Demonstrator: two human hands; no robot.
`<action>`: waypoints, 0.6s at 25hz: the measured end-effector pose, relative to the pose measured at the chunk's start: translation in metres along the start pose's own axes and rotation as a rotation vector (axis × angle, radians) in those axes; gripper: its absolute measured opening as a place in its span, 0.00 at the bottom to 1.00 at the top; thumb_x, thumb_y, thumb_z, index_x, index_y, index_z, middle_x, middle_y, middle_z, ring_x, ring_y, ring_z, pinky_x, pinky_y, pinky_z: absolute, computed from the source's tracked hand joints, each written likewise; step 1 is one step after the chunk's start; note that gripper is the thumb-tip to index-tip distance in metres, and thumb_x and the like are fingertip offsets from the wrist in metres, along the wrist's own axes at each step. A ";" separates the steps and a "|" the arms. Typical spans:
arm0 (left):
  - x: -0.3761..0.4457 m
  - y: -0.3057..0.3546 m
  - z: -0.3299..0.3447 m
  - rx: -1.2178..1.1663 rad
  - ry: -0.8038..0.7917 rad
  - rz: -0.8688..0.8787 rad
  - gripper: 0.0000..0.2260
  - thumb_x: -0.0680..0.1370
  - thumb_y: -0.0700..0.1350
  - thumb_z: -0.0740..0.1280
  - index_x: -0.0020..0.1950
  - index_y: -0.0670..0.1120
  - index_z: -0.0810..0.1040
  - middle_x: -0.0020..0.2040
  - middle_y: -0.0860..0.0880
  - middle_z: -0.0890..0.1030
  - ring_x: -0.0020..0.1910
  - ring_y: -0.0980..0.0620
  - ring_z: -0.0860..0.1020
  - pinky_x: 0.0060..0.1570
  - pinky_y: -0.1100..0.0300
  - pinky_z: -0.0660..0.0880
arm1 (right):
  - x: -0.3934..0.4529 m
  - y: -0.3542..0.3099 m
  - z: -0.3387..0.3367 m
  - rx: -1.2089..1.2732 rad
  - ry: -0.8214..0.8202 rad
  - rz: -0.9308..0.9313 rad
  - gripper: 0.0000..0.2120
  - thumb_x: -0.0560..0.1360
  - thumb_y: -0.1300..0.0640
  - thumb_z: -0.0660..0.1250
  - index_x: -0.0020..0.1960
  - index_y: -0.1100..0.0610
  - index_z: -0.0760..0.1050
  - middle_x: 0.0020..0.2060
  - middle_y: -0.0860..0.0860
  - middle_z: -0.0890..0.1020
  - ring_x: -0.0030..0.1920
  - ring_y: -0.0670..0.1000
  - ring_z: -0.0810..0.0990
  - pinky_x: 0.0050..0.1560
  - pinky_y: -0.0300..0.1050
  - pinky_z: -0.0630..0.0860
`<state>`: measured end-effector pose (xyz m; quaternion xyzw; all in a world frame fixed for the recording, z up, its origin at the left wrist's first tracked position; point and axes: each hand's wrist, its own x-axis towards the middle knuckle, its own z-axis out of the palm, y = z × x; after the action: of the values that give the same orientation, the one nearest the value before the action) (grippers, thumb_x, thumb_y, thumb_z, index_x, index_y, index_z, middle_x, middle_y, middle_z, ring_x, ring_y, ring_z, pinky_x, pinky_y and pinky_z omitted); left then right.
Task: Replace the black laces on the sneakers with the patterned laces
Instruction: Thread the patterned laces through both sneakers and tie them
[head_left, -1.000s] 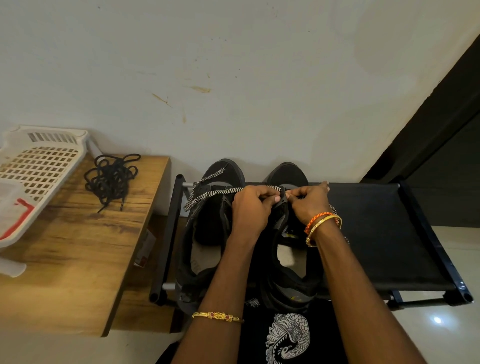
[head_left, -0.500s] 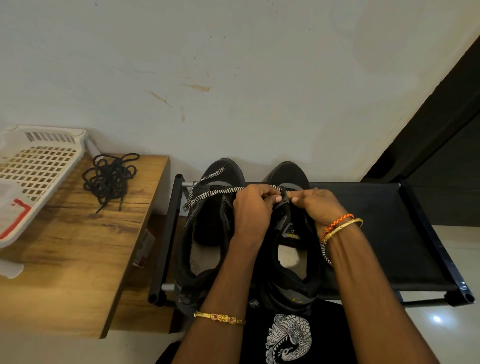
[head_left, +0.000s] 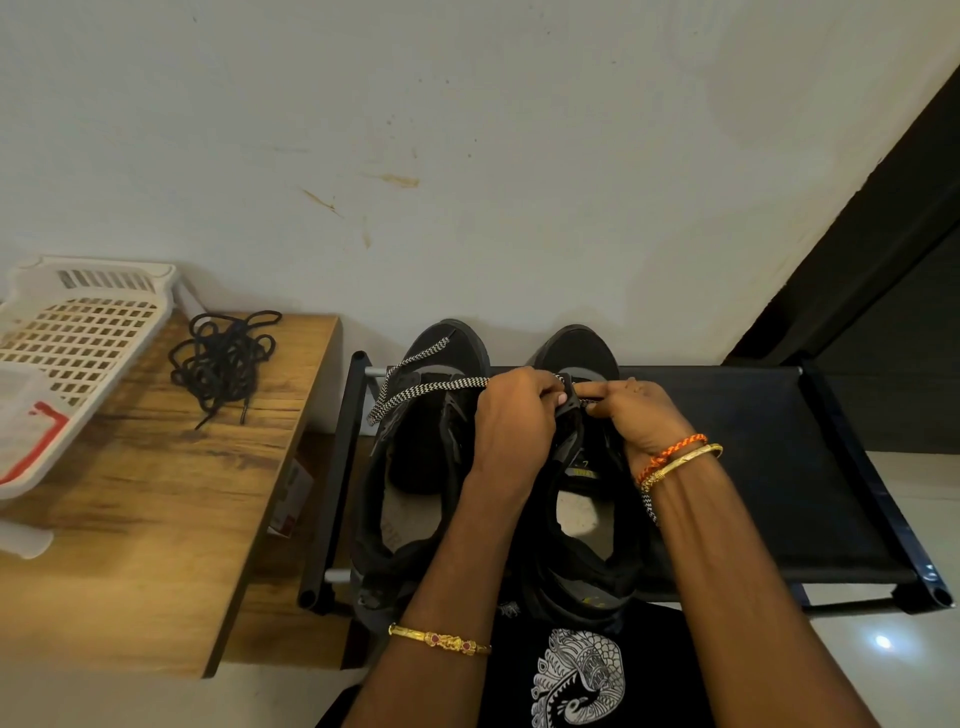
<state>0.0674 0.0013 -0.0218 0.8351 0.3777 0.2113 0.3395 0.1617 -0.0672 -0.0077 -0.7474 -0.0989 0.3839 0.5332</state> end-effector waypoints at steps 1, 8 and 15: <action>0.001 0.001 0.000 0.049 -0.009 0.016 0.08 0.78 0.43 0.65 0.51 0.45 0.84 0.44 0.45 0.83 0.45 0.47 0.79 0.46 0.54 0.74 | 0.003 0.002 0.000 -0.006 0.032 0.002 0.22 0.71 0.75 0.57 0.36 0.55 0.84 0.58 0.62 0.78 0.58 0.60 0.76 0.62 0.54 0.74; 0.004 -0.003 -0.002 0.137 0.023 0.151 0.08 0.75 0.44 0.66 0.41 0.41 0.81 0.37 0.46 0.79 0.38 0.49 0.76 0.40 0.51 0.74 | -0.005 -0.007 0.003 -0.036 0.011 -0.002 0.12 0.72 0.75 0.61 0.45 0.65 0.81 0.36 0.57 0.81 0.40 0.56 0.77 0.49 0.52 0.78; 0.005 -0.005 0.001 -0.053 0.093 0.107 0.06 0.69 0.40 0.71 0.33 0.40 0.80 0.31 0.44 0.78 0.33 0.50 0.74 0.36 0.57 0.72 | -0.004 -0.007 -0.002 -0.017 -0.005 0.040 0.05 0.71 0.68 0.68 0.36 0.63 0.79 0.37 0.62 0.79 0.40 0.57 0.78 0.48 0.52 0.78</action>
<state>0.0686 0.0070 -0.0264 0.8341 0.3422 0.2775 0.3319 0.1623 -0.0680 0.0010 -0.7529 -0.0885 0.3952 0.5187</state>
